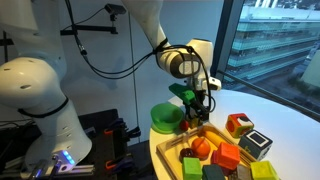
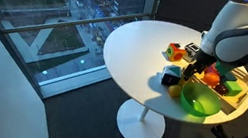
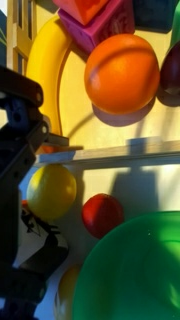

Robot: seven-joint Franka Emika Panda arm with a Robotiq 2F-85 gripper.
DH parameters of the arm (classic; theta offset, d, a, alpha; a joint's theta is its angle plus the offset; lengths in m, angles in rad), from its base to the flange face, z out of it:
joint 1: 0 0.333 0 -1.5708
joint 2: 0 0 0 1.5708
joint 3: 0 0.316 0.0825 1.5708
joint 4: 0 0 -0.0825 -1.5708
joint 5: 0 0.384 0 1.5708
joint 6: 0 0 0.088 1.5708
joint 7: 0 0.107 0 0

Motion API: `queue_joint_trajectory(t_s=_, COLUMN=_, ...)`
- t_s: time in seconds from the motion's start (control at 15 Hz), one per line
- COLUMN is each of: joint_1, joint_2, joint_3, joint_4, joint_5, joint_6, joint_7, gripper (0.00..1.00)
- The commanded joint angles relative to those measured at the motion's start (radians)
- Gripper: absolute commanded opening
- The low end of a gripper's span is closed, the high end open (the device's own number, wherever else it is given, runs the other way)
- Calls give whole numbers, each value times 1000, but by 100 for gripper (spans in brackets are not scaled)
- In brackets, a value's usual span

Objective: Remove the lemon plush toy from the green bowl and put it on the table

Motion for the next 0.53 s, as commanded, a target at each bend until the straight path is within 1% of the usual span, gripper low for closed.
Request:
queue_joint_trajectory(t_s=0.0, joint_1=-31, joint_2=-45, joint_3=-6, joint_4=3, joint_5=0, joint_6=-74, joint_7=-24, gripper=100)
queue_joint_trajectory(t_s=0.47, joint_1=-87, joint_2=-159, joint_3=-30, joint_4=-5, joint_5=15, joint_6=-254, joint_7=-72, gripper=100)
